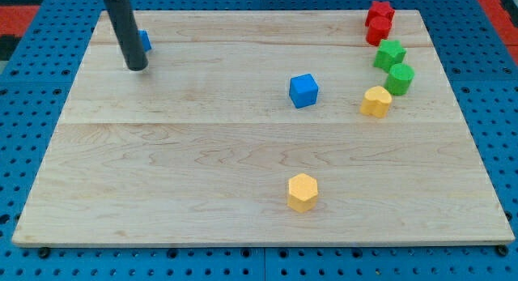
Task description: Slide yellow hexagon at center top of the board
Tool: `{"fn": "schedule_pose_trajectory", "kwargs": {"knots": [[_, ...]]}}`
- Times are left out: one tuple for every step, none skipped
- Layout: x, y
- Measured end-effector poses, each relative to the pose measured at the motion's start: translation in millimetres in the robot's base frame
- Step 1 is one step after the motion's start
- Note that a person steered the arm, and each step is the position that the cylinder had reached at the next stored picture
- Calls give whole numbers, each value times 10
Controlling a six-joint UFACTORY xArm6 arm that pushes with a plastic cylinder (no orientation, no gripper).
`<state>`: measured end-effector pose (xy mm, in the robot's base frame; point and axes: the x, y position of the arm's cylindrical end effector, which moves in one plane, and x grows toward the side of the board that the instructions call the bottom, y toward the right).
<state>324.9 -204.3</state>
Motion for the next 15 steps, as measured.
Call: {"fn": "schedule_pose_trajectory", "kwargs": {"knots": [[-363, 41], [-653, -34], [-667, -50], [-613, 135], [-532, 190], [-206, 203], [370, 730], [993, 1048], [1615, 1563], [1653, 2268], [1750, 2997], [2042, 3256], [2607, 3211], [2561, 2863], [2518, 2375]]}}
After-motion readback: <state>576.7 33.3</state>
